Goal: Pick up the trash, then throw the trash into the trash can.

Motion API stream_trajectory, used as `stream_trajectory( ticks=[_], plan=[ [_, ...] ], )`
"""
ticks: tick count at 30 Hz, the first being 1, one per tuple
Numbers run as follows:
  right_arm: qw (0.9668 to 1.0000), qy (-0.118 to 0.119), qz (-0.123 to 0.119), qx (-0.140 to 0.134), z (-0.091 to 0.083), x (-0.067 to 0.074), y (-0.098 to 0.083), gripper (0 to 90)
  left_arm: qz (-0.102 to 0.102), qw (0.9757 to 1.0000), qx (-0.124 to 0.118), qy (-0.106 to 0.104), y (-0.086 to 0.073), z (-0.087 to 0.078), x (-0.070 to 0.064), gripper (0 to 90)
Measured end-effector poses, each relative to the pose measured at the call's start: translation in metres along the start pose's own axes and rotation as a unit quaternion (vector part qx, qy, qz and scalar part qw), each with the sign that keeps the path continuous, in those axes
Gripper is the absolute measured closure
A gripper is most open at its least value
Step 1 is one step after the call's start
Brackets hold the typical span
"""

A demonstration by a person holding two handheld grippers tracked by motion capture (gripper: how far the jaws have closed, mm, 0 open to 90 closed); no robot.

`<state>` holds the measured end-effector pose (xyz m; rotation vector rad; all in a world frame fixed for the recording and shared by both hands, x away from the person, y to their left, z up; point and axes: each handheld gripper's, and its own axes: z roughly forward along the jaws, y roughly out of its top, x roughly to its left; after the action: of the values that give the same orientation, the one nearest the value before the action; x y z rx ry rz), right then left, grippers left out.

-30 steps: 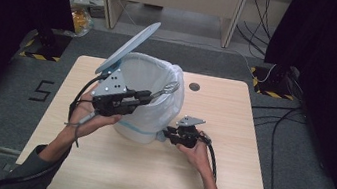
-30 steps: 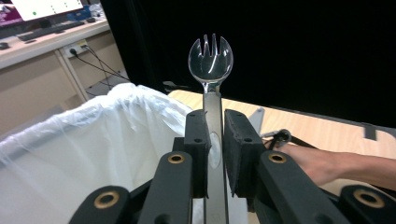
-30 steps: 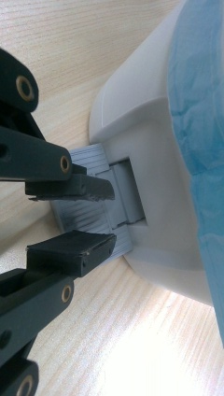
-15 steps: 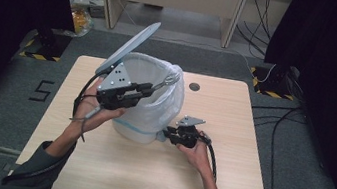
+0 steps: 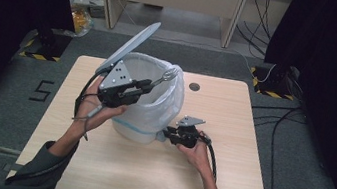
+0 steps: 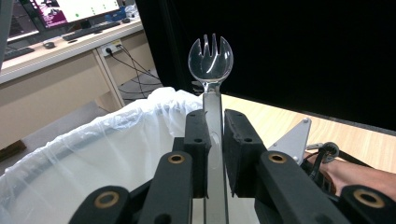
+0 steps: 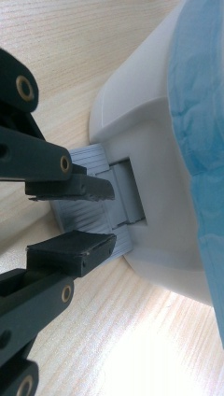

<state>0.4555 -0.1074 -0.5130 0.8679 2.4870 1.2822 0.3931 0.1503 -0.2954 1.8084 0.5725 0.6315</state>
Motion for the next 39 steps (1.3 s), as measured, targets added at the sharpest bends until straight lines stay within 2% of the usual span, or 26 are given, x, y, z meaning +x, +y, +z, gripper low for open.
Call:
stream_trajectory(
  ticks=[26,39],
  plan=[
    [1.0000,0.001,0.001,0.000,-0.0001,-0.0001,-0.0001,71.8,-0.008,0.9995,-0.009,0.028,-0.0073,-0.0090,0.0031,79.4],
    [1.0000,0.001,0.002,0.000,-0.0001,-0.0001,-0.0002,71.9,0.002,0.9987,-0.004,0.050,-0.0089,-0.0067,0.0031,79.4]
  ],
)
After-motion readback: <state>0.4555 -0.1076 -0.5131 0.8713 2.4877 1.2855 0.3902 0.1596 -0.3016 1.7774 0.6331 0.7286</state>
